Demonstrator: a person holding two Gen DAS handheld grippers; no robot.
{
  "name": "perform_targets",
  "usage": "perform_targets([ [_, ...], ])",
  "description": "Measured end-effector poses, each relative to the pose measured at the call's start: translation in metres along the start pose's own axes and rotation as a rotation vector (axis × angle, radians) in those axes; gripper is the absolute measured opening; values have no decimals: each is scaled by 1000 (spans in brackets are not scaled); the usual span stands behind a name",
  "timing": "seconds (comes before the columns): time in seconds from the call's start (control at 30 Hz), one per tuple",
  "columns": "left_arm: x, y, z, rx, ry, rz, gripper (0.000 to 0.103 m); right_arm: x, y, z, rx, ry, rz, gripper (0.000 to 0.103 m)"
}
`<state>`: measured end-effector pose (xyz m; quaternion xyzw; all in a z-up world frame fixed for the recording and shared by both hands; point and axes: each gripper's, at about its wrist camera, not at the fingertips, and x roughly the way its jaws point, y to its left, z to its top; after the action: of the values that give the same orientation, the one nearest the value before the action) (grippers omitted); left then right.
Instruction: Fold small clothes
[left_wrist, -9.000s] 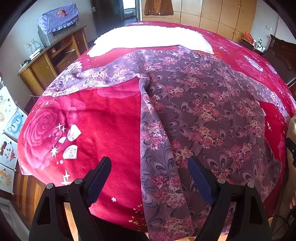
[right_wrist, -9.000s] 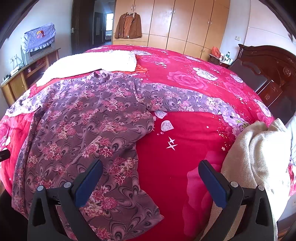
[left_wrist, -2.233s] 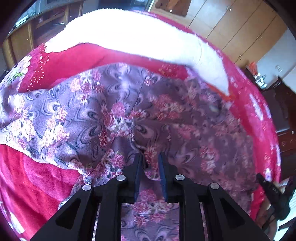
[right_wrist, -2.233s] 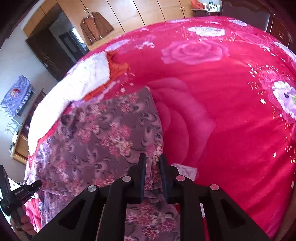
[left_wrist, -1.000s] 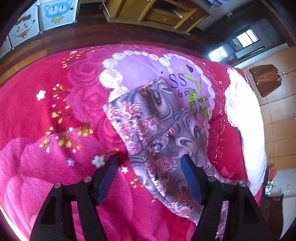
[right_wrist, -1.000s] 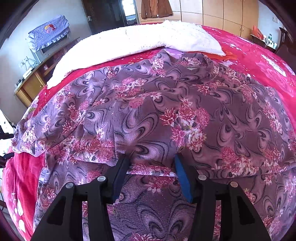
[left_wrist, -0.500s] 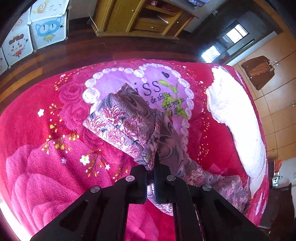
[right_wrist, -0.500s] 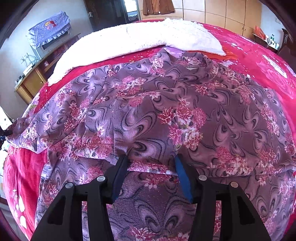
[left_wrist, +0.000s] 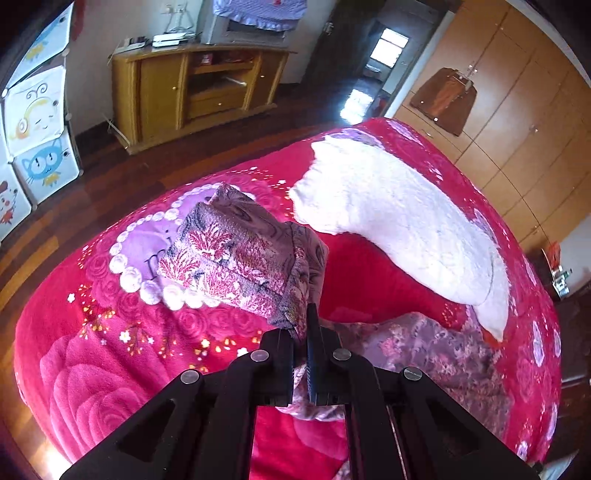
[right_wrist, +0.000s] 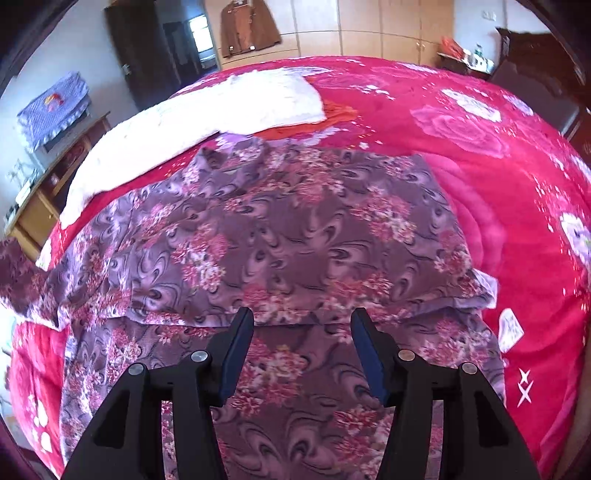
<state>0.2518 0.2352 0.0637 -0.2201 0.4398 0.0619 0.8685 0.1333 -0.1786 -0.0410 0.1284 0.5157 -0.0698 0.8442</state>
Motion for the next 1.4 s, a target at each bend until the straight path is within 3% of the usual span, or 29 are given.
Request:
perform_targets([
  [0.2,-19,-66,-19,115,10,-68,4,-6,-57,-9,166,91,68,63],
  [0.37,-13,-125,-46,194,50,-117,4,-1,-81,-36,226,170,160,63],
  [0.67,30,-245,-123,367,171,-147,4,-4,-100,-52,277,139,289,67],
  [0.87,82,-295,-191,461,300,-122,4,-4,-106,-51,319,151,324,68],
  [0.93,102,-300,-207,477,343,-93,5,-3,-107,-51,328,151,331,69],
  [1.07,135,-299,-221,462,436,-55,25,-2,-107,-51,331,150,336,71],
  [1.1,138,-294,-218,441,449,-62,25,-2,-107,-51,331,150,336,72],
  [1.23,124,-263,-196,319,523,-201,27,-2,-105,-46,331,153,334,73],
  [1.33,90,-208,-172,181,463,-354,38,-11,-111,-35,363,106,349,74],
  [1.37,79,-185,-165,138,417,-374,48,-15,-113,-29,367,79,349,74],
  [1.4,70,-160,-157,86,362,-372,52,-20,-113,-22,366,49,348,74],
])
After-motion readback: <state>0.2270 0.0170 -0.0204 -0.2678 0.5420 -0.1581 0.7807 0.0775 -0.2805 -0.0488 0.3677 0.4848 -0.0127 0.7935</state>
